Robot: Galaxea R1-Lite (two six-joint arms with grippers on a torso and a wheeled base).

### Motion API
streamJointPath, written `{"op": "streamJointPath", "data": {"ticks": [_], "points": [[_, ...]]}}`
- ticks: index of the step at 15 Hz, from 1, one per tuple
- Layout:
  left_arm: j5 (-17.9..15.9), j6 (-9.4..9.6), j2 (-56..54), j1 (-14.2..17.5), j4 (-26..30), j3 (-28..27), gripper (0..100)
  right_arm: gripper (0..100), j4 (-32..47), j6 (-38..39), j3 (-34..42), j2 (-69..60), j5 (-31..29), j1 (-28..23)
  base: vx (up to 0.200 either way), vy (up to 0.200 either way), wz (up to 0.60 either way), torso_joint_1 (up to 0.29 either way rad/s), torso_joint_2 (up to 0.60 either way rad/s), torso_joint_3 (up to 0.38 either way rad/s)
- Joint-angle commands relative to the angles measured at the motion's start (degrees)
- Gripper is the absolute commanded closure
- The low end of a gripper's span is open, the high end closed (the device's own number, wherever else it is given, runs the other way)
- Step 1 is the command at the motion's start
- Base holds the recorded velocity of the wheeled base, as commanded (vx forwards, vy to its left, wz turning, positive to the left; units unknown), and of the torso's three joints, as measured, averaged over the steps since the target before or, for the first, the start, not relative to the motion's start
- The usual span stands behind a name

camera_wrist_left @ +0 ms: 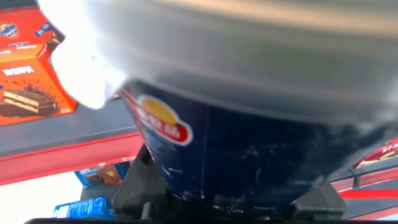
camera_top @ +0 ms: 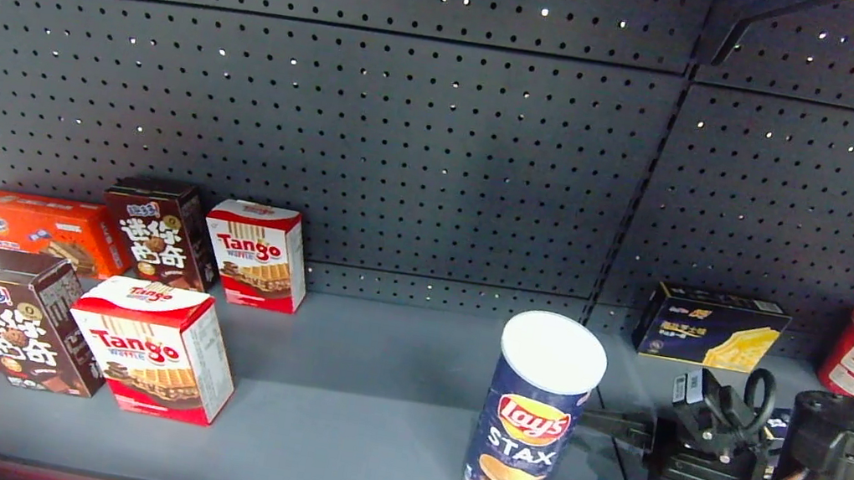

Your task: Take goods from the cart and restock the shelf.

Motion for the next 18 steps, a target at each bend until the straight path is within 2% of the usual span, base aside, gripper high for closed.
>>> {"op": "streamJointPath", "data": {"ticks": [1, 4, 13, 18], "points": [[0.0, -0.09, -0.3, 0.0, 0.0, 0.1, 100, 0, 0.0, -0.1, -0.3, 0.7, 0.0, -0.6, 0.000, 0.000, 0.00, 0.000, 0.00, 0.000], [0.0, -1.15, -0.4, 0.0, -0.1, 0.2, 100, 0, 0.0, -0.1, -0.9, 1.5, 0.0, -1.0, 0.000, 0.000, 0.00, 0.000, 0.00, 0.000], [0.0, -1.23, -0.4, 0.0, -0.1, 0.2, 100, 0, -0.1, -0.1, -1.9, 2.7, -0.1, -2.4, 0.000, 0.000, 0.00, 0.000, 0.00, 0.000], [0.2, -1.23, -0.5, 0.0, -0.1, 0.5, 100, 0, -0.4, -0.1, -1.1, 0.7, 0.1, -0.3, 0.000, 0.000, 0.00, 0.000, 0.00, 0.000]]}}
